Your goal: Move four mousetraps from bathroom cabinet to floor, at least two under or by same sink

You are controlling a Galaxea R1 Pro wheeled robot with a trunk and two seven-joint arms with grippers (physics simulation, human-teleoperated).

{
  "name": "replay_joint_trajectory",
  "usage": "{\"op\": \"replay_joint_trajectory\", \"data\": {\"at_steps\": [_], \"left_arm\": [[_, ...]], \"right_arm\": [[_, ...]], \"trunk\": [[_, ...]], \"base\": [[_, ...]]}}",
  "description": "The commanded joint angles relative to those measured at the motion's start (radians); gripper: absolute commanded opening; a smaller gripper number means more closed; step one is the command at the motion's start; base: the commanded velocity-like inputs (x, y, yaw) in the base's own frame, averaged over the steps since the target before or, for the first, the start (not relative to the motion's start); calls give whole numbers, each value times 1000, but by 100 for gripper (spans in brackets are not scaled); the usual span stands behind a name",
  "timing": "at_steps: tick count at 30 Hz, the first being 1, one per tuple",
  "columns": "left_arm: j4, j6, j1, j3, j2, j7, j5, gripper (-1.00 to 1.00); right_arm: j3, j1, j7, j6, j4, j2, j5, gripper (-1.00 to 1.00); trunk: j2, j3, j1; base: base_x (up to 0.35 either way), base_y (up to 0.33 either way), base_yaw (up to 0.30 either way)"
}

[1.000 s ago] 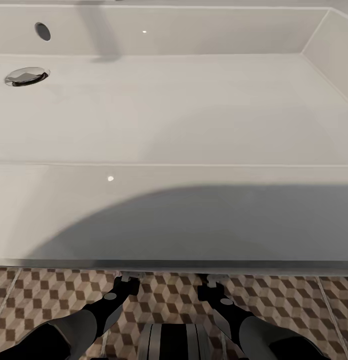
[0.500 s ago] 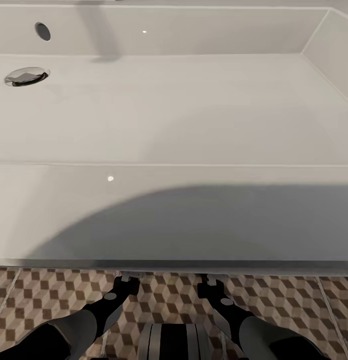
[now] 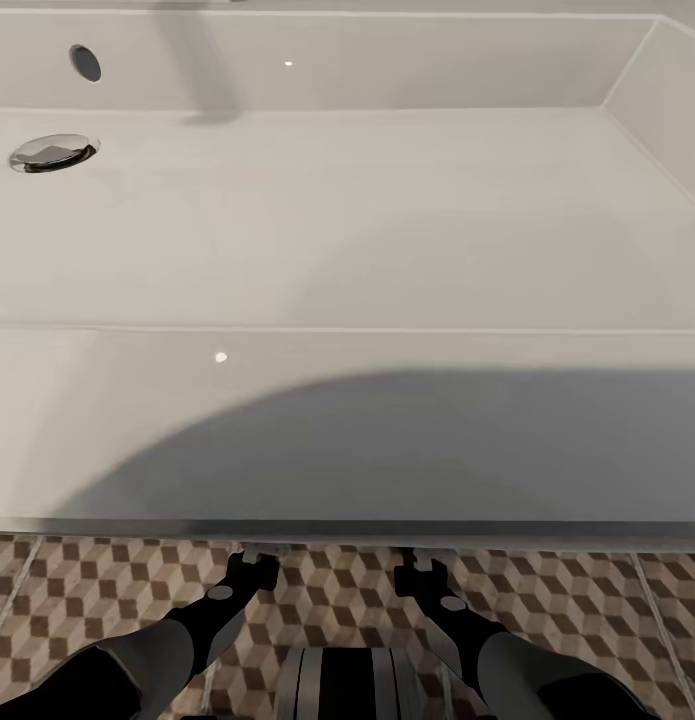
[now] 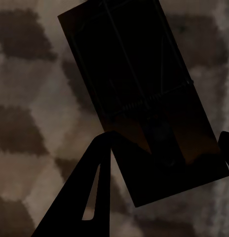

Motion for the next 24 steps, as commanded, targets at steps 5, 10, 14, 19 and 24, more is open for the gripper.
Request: {"op": "replay_joint_trajectory", "data": {"at_steps": [5, 10, 14, 19, 24], "left_arm": [[1, -3, 0, -9, 0, 2, 7, -100], [0, -1, 0, -10, 0, 2, 7, -100], [0, 0, 0, -10, 0, 2, 7, -100], [0, -3, 0, -10, 0, 2, 5, -100], [-1, -16, 0, -10, 0, 2, 4, -100]], "right_arm": [[8, -1, -2, -3, 1, 0, -9, -100], [8, -1, -2, -3, 1, 0, -9, -100], [8, -1, -2, -3, 1, 0, -9, -100], [8, -1, -2, -3, 1, 0, -9, -100], [8, -1, -2, -3, 1, 0, -9, -100]], "trunk": [[0, -1, 0], [0, -1, 0], [0, -1, 0], [0, -1, 0], [0, -1, 0]], "base": [[0, 0, 0], [0, 0, 0], [0, 0, 0], [0, 0, 0], [0, 0, 0]]}}
